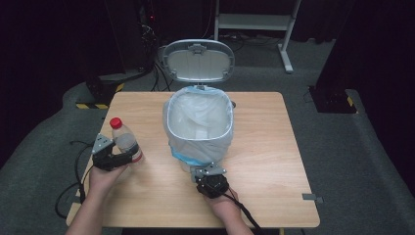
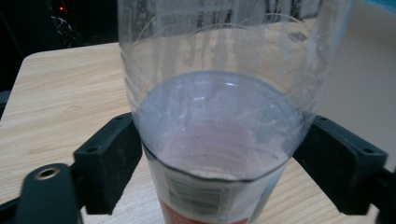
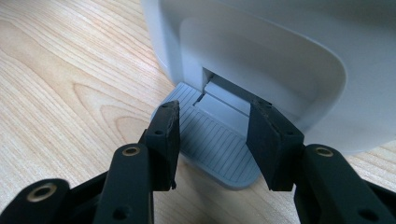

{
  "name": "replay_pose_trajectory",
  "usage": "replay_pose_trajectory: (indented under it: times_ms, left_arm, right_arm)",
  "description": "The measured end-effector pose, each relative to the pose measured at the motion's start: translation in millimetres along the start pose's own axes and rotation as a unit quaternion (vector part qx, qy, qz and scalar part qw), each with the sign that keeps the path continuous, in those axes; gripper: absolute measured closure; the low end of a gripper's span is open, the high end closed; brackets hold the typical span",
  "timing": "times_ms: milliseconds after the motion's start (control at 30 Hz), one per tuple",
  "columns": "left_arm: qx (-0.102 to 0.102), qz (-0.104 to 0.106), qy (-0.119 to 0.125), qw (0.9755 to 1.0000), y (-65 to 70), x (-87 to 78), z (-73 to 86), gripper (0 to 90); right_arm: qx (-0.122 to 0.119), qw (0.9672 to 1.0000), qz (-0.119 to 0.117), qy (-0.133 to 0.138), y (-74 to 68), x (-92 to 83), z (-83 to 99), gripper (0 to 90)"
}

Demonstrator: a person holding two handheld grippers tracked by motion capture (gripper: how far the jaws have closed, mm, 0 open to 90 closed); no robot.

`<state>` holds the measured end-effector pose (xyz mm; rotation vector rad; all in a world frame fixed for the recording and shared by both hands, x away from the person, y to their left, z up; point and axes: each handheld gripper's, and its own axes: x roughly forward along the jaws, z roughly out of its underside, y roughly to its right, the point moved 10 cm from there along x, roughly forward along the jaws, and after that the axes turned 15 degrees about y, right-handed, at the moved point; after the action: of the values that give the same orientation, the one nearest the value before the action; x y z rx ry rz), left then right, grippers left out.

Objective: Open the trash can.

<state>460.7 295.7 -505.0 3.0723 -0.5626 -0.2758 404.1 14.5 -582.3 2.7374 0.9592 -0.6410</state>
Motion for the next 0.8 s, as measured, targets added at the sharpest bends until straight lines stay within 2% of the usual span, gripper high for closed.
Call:
replay_pose_trajectory:
  times_ms: [67, 100, 167, 267, 633, 700, 767, 800]
  left_arm:
    - [0.0, 0.002, 0.009, 1.0, 2.8, -2.4, -4.1, 25.6]
    - [0.0, 0.002, 0.012, 0.9999, 3.6, -3.2, -5.5, 26.0]
    - [-0.001, 0.003, 0.016, 0.9999, 5.2, -4.5, -7.5, 26.1]
    - [-0.004, 0.01, 0.036, 0.9993, 11.0, -10.0, -16.3, 26.3]
    - [-0.003, 0.027, 0.07, 0.9972, 28.9, -22.3, -37.5, 26.4]
    - [0.0, 0.032, 0.085, 0.9959, 36.1, -26.7, -46.6, 26.4]
    - [0.0, 0.033, 0.089, 0.9955, 37.9, -27.8, -48.8, 26.5]
    - [0.002, 0.037, 0.1, 0.9943, 43.2, -31.2, -55.9, 26.5]
  right_arm:
    - [0.0, 1.0, 0.0, 0.0, 0.0, 0.0, 0.0, 54.2]
    - [0.0, 1.0, -0.001, 0.0, 0.0, 0.0, 0.0, 54.2]
    - [0.0, 1.0, 0.0, 0.0, 0.0, 0.0, 0.0, 54.2]
    - [0.0, 1.0, 0.0, 0.0, 0.0, 0.0, 0.0, 54.2]
    - [0.0, 1.0, 0.0, 0.001, 0.0, 0.0, 0.0, 54.2]
    - [0.0, 1.0, 0.0, 0.001, 0.0, 0.0, 0.0, 54.2]
    - [0.0, 1.0, 0.0, 0.001, 0.0, 0.0, 0.0, 54.2]
    - [0.0, 1.0, 0.0, 0.001, 0.0, 0.0, 0.0, 54.2]
